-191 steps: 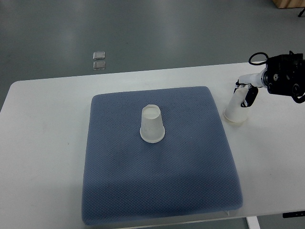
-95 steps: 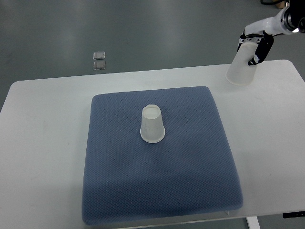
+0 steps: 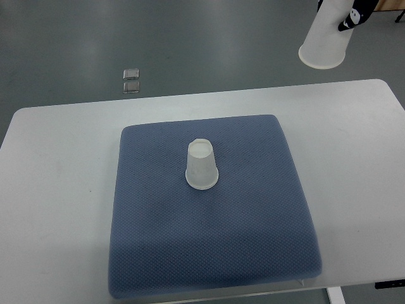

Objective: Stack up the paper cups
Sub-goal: 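Carry the cup over the cushion and lower it onto the inverted cup, then press the held cup down onto the inverted cup with the right hand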

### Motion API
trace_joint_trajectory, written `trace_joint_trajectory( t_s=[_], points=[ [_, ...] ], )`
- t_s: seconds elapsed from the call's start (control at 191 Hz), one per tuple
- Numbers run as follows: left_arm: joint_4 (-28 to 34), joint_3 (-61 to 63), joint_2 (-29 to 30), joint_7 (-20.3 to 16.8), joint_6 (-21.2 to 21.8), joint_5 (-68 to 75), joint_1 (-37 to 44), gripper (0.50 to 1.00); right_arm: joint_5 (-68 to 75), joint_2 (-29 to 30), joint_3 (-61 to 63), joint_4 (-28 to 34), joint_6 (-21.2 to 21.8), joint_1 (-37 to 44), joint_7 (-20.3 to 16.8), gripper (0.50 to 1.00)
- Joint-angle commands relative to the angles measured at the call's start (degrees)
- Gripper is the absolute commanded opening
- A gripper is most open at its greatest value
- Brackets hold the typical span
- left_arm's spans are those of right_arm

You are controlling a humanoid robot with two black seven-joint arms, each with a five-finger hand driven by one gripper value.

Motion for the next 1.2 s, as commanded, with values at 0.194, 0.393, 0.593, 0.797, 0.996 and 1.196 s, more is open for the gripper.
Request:
trace_joint_trajectory(
  t_s=[0.194,0.393,0.593,0.797,0.996,1.196],
  points=[
    [0.2,-0.1,0.0,0.0,0.1,-0.1,0.0,1.0,12.6,12.8,6.3,-0.8,-1.8,-1.5,-0.1,0.621],
    [0.2,-0.1,0.0,0.0,0.1,-0.2,0.0,1.0,15.8,19.3,10.7,-1.3,-2.9,-2.6,-0.2,0.623],
    [0.1,-0.2,0.0,0.0,0.1,-0.2,0.0,1.0,16.5,22.7,11.5,-1.4,-4.8,-5.6,-0.2,0.623],
    [0.2,-0.3,0.0,0.0,0.1,-0.2,0.0,1.0,16.5,24.0,11.5,-1.1,-8.3,-10.0,-0.2,0.625],
    [0.2,-0.1,0.0,0.0,0.2,-0.2,0.0,1.0,16.6,24.0,11.8,-1.2,-10.4,-12.0,-0.2,0.625],
    [0.3,-0.1,0.0,0.0,0.2,-0.2,0.0,1.0,16.6,24.0,11.7,-1.1,-12.5,-14.2,-0.3,0.625]
  ],
)
